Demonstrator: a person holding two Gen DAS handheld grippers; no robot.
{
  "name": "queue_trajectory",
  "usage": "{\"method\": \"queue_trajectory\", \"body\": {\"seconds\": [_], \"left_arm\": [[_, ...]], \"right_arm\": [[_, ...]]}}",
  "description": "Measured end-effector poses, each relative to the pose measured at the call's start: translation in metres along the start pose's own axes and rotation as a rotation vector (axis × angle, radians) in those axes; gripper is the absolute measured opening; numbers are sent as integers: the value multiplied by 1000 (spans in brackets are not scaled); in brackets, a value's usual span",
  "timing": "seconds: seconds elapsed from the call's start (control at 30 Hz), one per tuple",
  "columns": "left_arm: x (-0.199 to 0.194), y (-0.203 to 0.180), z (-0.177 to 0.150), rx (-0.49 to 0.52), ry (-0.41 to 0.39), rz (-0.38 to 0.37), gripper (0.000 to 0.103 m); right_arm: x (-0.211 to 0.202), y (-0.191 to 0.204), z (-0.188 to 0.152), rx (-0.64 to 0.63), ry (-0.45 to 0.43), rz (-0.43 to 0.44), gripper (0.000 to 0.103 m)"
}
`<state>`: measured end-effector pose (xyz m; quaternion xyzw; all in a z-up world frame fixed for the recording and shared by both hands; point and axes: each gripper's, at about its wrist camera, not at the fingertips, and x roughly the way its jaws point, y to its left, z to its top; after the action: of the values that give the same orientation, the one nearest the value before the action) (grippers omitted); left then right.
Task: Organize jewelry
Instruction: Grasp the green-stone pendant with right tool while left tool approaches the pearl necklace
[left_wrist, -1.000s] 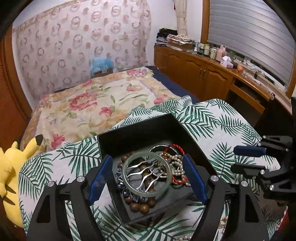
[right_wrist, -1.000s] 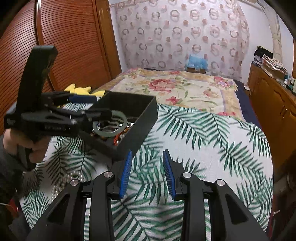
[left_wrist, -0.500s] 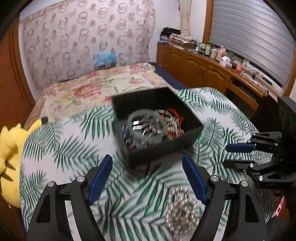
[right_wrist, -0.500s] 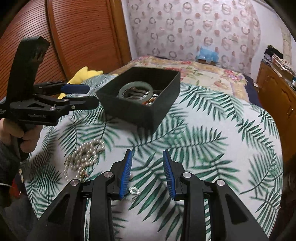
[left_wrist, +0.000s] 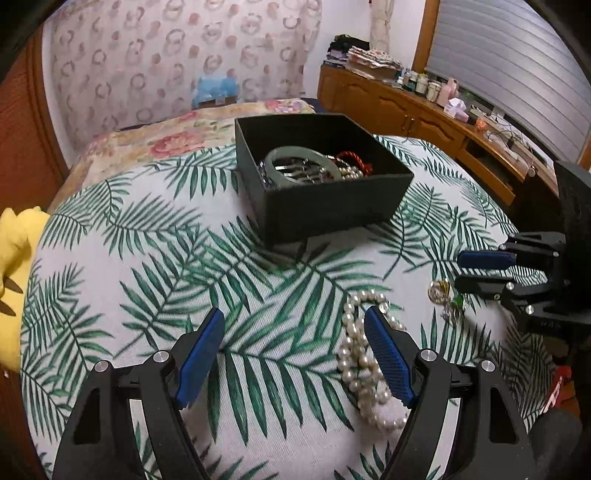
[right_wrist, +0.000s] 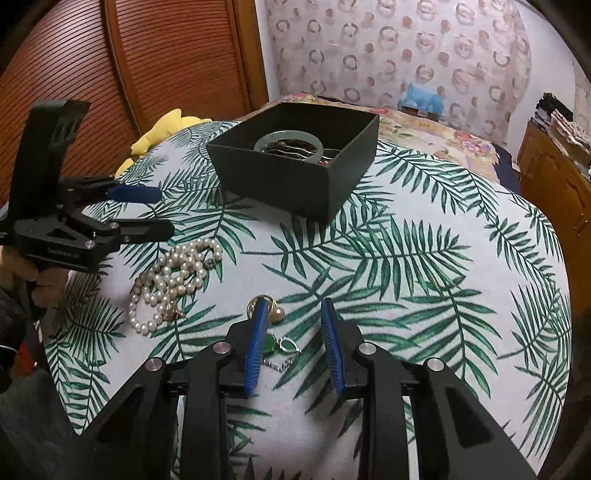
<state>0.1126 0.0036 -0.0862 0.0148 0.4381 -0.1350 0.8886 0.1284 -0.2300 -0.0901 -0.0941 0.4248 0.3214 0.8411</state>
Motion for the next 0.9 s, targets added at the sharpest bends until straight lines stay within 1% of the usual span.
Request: {"method": "queue_trajectory", "body": {"seconds": [0.27,0.37,0.4,0.47,0.57,0.6,0.7,0.9], "left_arm": [[-1,-1,-9,-7,13,-3,75],[-3,-1,-11,-9,8,-5,75],[-3,-2,-11,-9,7,-6,75],[-3,-3,-11,-11,5,-9,75],[-4,-5,-12,-10,3,-13,75],[-4,-5,-12,-9,3,-14,75],[-5,-6,-13,-8,1,-16,75],[-7,-7,-17,-11,-3,-21,75]], "right_arm": [[-1,15,-8,-29,7,39,32],[2,22,-7,-56,22,33,32],[5,24,-6,-69,33,21,29],[7,28,-5,-92,40,-4,27],[7,32,-5,-121,53,-38,21],[6,33,-5,-129,57,-36,17],[4,34,-8,-135,61,-39,17],[-4,32,-14,-105,55,2,16]]}}
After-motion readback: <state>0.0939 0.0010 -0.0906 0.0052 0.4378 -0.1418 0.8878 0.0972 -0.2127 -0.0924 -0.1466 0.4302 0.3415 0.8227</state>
